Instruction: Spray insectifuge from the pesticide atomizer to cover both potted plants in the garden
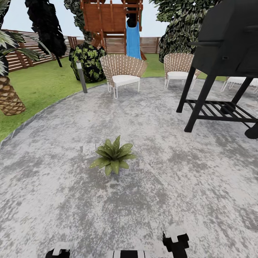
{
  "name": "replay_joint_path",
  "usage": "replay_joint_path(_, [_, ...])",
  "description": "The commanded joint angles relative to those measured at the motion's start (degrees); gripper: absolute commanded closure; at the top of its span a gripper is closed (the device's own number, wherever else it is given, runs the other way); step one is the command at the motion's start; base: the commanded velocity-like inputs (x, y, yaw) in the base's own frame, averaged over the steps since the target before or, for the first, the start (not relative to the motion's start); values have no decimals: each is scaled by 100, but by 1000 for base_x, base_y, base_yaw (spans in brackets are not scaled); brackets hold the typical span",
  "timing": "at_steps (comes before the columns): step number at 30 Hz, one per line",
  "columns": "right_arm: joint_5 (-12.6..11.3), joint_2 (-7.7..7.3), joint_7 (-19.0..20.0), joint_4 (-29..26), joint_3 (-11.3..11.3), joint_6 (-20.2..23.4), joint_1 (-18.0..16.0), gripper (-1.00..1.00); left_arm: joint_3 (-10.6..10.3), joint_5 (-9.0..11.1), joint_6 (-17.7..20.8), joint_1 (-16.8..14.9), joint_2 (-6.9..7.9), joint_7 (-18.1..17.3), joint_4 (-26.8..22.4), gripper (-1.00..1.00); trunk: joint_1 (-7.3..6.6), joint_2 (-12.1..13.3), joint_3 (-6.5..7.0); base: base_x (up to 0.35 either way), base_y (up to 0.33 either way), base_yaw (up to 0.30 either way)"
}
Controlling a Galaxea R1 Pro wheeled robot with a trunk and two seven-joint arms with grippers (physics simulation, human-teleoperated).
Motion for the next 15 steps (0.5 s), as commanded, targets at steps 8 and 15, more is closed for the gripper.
replay_joint_path(8, [76,-102,-15,38,-915,-354,-5,-100,53,40,-85,33,-14,433,8,100,-1,-2,16,0,0,-286])
replay_joint_path(15, [84,-227,0,101,-952,-364,-5,-100,36,37,-255,102,-61,659,83,100,-1,-2,18,0,0,-298])
